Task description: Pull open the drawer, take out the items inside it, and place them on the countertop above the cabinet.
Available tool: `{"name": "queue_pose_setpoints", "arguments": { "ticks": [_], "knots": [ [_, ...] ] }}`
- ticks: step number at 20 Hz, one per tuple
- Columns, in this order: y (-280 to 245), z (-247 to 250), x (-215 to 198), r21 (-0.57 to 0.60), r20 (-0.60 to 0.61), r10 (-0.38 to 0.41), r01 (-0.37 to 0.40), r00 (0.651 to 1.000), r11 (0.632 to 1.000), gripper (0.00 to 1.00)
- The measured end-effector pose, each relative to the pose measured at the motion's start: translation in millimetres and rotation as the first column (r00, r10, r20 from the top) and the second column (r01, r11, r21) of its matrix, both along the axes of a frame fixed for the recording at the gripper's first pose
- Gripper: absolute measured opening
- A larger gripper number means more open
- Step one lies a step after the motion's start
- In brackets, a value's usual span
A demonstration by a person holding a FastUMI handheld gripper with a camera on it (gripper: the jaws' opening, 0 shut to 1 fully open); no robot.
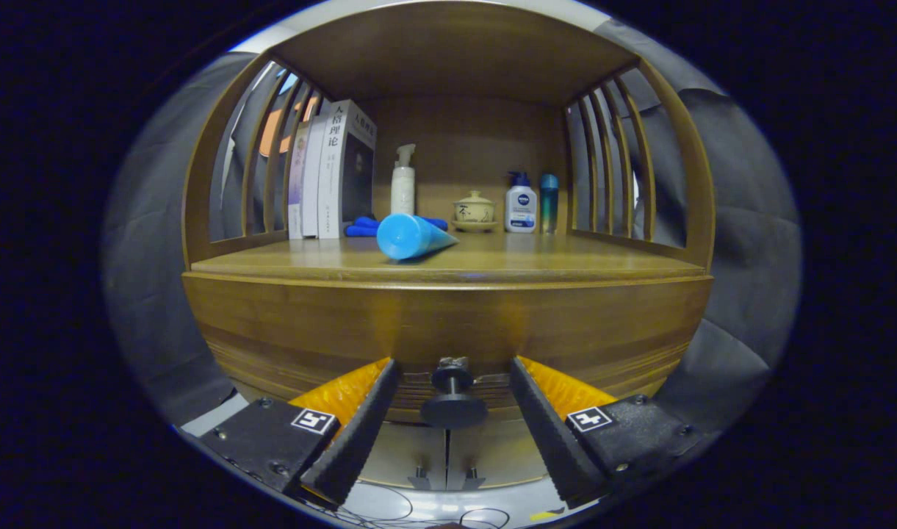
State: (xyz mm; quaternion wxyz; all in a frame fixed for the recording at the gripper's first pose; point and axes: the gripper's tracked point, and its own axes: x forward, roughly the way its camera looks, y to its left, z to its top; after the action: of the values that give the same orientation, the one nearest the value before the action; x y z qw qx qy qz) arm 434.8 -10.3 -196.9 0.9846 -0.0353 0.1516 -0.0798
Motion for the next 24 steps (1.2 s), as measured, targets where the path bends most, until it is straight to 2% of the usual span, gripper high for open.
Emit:
{"name": "queue_pose_setpoints", "arguments": {
  "ticks": [4,6,11,17,24],
  "knots": [
    [-1.8,-1.7,-1.1,-0.035,-0.011,0.004,-0.004,1.000,0.999,1.00],
    [-0.5,13.8,-2.3,-0.056,0.028,0.017,-0.015,0.999,0.998,1.00],
    [17.6,71.6,-39.3,-0.137,0.129,0.118,-0.100,0.985,0.985,1.00],
    [32.1,116.9,-100.7,-0.056,0.158,0.200,-0.194,0.967,0.979,1.00],
    [14.5,141.7,-159.2,-0.010,0.190,0.178,-0.180,0.966,0.984,1.00]
  ]
}}
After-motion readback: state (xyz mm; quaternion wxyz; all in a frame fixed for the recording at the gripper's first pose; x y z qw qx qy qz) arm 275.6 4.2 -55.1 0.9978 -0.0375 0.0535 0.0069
